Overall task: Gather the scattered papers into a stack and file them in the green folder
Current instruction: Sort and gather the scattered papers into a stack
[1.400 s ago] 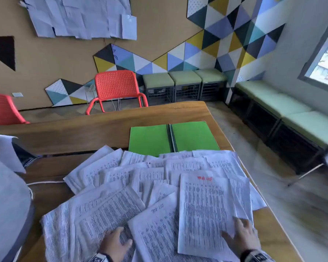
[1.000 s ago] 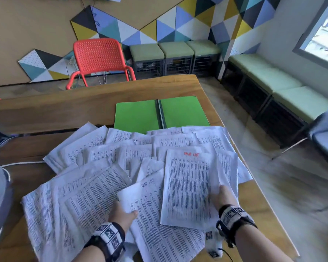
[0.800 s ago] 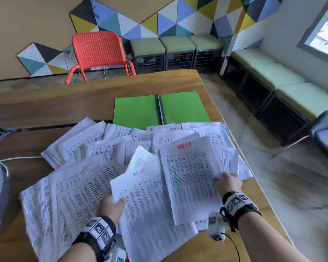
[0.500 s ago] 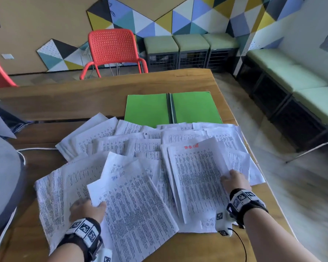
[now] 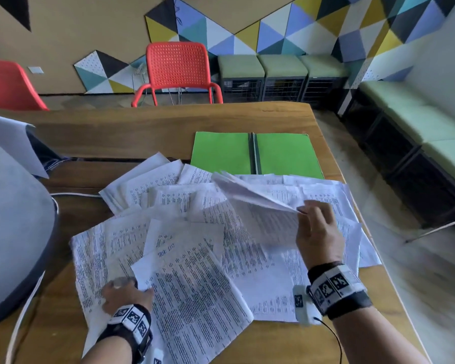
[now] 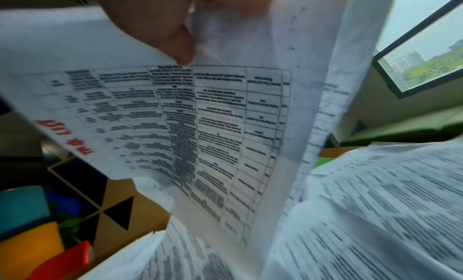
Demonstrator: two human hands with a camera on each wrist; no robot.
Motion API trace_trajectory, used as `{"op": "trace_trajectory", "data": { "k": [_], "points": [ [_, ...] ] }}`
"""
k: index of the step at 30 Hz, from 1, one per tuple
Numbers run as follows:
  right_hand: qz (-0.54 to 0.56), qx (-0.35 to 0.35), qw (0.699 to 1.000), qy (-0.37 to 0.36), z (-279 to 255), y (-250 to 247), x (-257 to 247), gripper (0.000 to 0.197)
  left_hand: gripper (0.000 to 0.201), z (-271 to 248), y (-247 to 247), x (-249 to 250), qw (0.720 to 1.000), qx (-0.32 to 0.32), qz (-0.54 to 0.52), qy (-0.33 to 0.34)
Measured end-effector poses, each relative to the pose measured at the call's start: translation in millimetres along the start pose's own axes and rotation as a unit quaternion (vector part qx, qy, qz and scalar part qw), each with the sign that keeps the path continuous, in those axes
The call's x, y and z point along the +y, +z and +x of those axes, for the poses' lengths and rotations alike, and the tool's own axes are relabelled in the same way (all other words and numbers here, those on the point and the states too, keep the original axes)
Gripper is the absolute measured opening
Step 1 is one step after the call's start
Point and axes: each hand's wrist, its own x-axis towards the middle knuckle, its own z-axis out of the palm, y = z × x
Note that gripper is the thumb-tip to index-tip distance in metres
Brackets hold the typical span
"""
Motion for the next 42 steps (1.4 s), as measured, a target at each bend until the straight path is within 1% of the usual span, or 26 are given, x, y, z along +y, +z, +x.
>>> {"op": "trace_trajectory", "data": {
  "k": [3,5,6,7,8,10,12,13,15,16,17,18,19,21,23,24,26,28,29,30,32,34,36,38,40,42],
  "points": [
    [0.047,0.053,0.997,-0.016,8,-7,-21,0.025,0.040,-2,-2,-3,0.999,0.001,-0.050,0.012],
    [0.102,0.073,0.992,-0.029,13,-11,-36,0.033,0.026,-6,-6,-5,0.997,0.004,-0.067,0.037],
    [0.129,0.070,0.989,-0.019,16,-10,-41,0.034,0.022,-8,-10,-5,0.996,0.010,-0.061,0.060],
    [0.152,0.058,0.987,0.010,20,-9,-46,0.031,0.018,-11,-15,-6,0.994,0.015,-0.056,0.088],
    [0.166,0.041,0.984,0.060,22,-3,-45,0.025,0.014,-12,-21,-8,0.991,0.016,-0.064,0.116],
    [0.159,-0.025,0.971,0.174,21,14,-35,0.008,0.010,-15,-32,-11,0.983,0.011,-0.092,0.156],
    [0.126,-0.140,0.942,0.278,8,37,-15,0.007,0.018,-14,-41,-15,0.977,0.010,-0.144,0.156],
    [0.117,-0.202,0.918,0.320,-2,47,-6,0.006,0.031,-13,-44,-17,0.975,0.011,-0.171,0.144],
    [0.095,-0.295,0.874,0.375,-23,65,10,0.024,0.070,-6,-45,-21,0.968,0.000,-0.226,0.112],
    [0.061,-0.326,0.864,0.379,-34,71,14,0.027,0.084,0,-43,-25,0.968,-0.010,-0.230,0.099],
    [0.015,-0.345,0.863,0.368,-43,76,17,0.029,0.086,8,-38,-31,0.973,-0.015,-0.210,0.091],
    [-0.023,-0.357,0.863,0.355,-50,81,19,0.030,0.078,15,-34,-35,0.981,-0.021,-0.170,0.088],
    [-0.035,-0.361,0.864,0.349,-56,85,19,0.029,0.061,19,-30,-39,0.987,-0.028,-0.126,0.096],
    [-0.018,-0.373,0.859,0.349,-64,93,20,0.023,0.028,22,-26,-41,0.991,-0.012,-0.062,0.121],
    [0.003,-0.368,0.863,0.346,-68,98,18,0.015,0.029,25,-24,-40,0.991,0.014,-0.003,0.132],
    [0.008,-0.357,0.870,0.340,-69,98,15,0.017,0.032,25,-23,-39,0.990,0.027,0.023,0.134],
    [0.030,-0.326,0.884,0.332,-69,95,9,0.041,0.038,25,-21,-36,0.991,0.040,0.054,0.120],
    [0.040,-0.322,0.887,0.329,-73,92,6,0.070,0.037,24,-20,-35,0.993,0.033,0.052,0.100],
    [0.031,-0.327,0.885,0.330,-78,92,7,0.075,0.036,24,-19,-36,0.993,0.030,0.049,0.098],
    [0.018,-0.336,0.880,0.334,-82,93,8,0.075,0.035,25,-18,-36,0.993,0.032,0.044,0.103],
    [-0.003,-0.353,0.872,0.341,-89,90,7,0.064,0.036,25,-18,-37,0.992,0.035,0.041,0.111],
    [-0.013,-0.356,0.872,0.336,-93,88,5,0.051,0.041,26,-18,-38,0.992,0.031,0.030,0.117],
    [-0.021,-0.366,0.870,0.330,-92,84,1,0.041,0.037,27,-19,-39,0.991,0.027,0.013,0.128],
    [-0.030,-0.375,0.865,0.331,-88,82,-1,0.027,0.031,27,-21,-40,0.989,0.027,0.040,0.141],
    [-0.014,-0.360,0.871,0.333,-83,80,1,0.013,0.028,24,-28,-37,0.985,0.046,0.046,0.158],
    [0.025,-0.317,0.887,0.334,-75,75,0,0.006,0.024,18,-43,-28,0.980,0.062,0.013,0.190]
  ]
}}
